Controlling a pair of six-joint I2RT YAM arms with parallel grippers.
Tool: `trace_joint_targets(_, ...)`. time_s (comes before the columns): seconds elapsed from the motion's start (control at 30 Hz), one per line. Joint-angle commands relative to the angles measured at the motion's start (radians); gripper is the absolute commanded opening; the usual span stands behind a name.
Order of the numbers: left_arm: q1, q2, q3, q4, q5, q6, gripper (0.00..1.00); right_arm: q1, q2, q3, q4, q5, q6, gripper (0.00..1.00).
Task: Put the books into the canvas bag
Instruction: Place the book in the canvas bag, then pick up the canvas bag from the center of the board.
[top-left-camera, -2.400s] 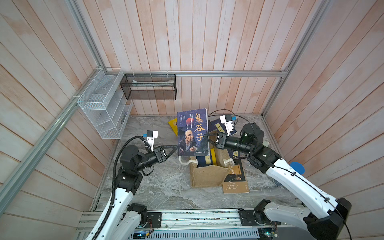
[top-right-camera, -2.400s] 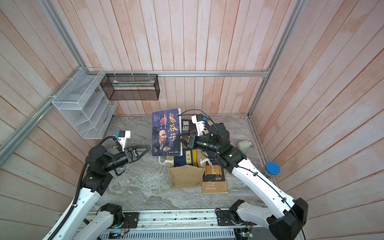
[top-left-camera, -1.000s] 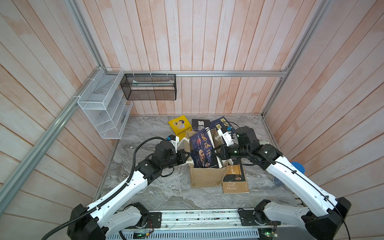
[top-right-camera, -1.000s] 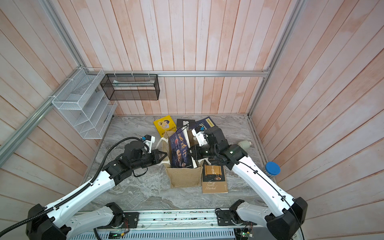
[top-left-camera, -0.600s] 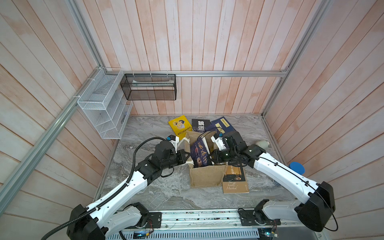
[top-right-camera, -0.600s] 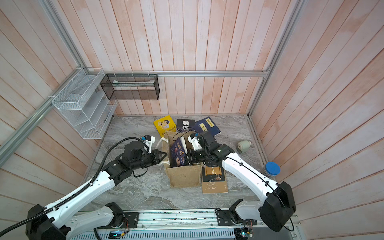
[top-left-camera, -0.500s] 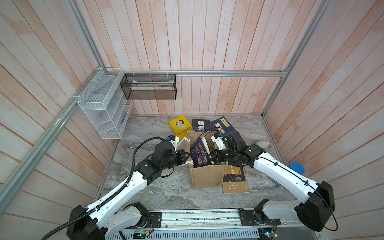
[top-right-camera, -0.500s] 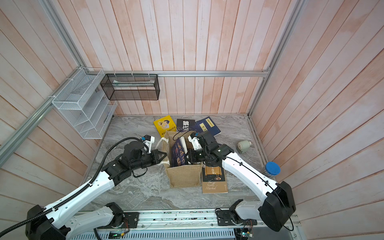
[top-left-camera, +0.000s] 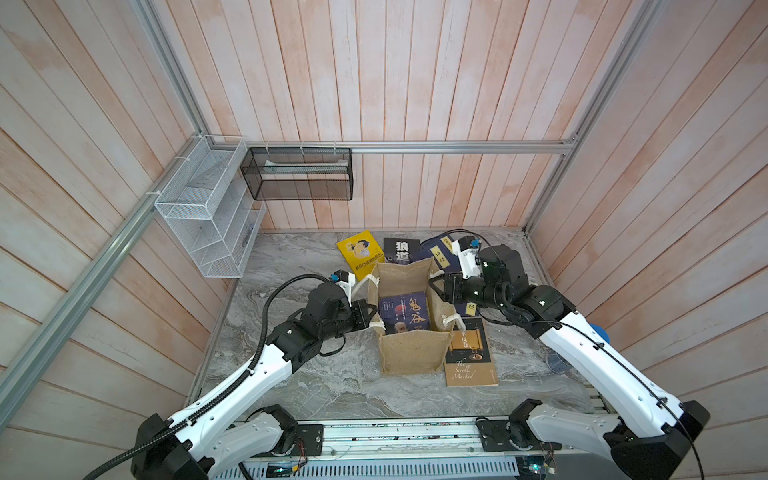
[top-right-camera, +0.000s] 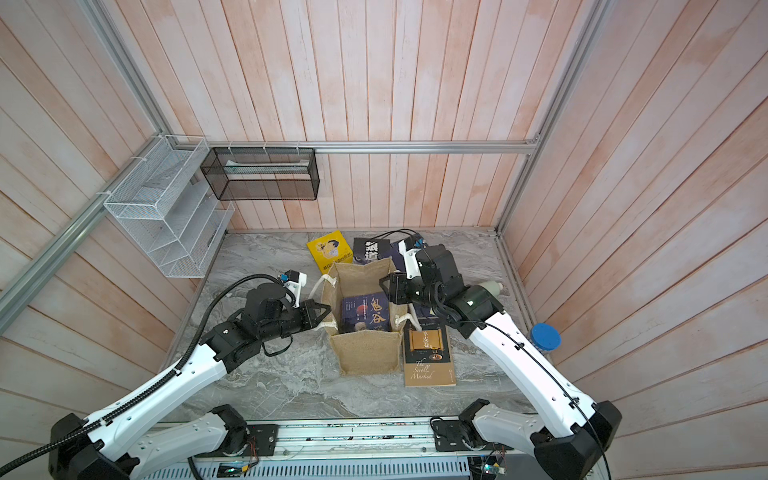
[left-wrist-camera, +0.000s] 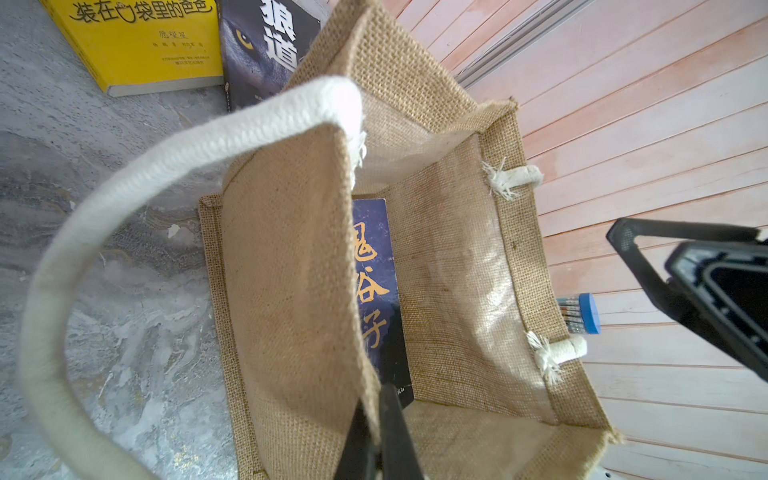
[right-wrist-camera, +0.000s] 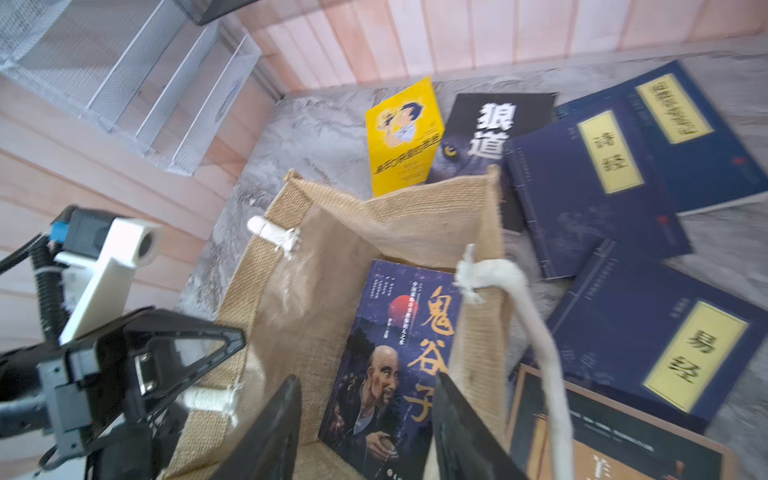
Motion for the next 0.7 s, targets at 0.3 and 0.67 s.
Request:
trace_joint_targets(0.3,0.008,-0.025,0.079,-0.035,-0.062,0.091,0.0,-0.052,0.037,-0.142,0.035,-0.152,0.069,0.37)
trace_joint_targets(0.67,0.195,-0.011,0.292,-0.181,-0.031,0.231,0.0,0.174,0.159,0.091,0.199,-0.053,0.05,0.0)
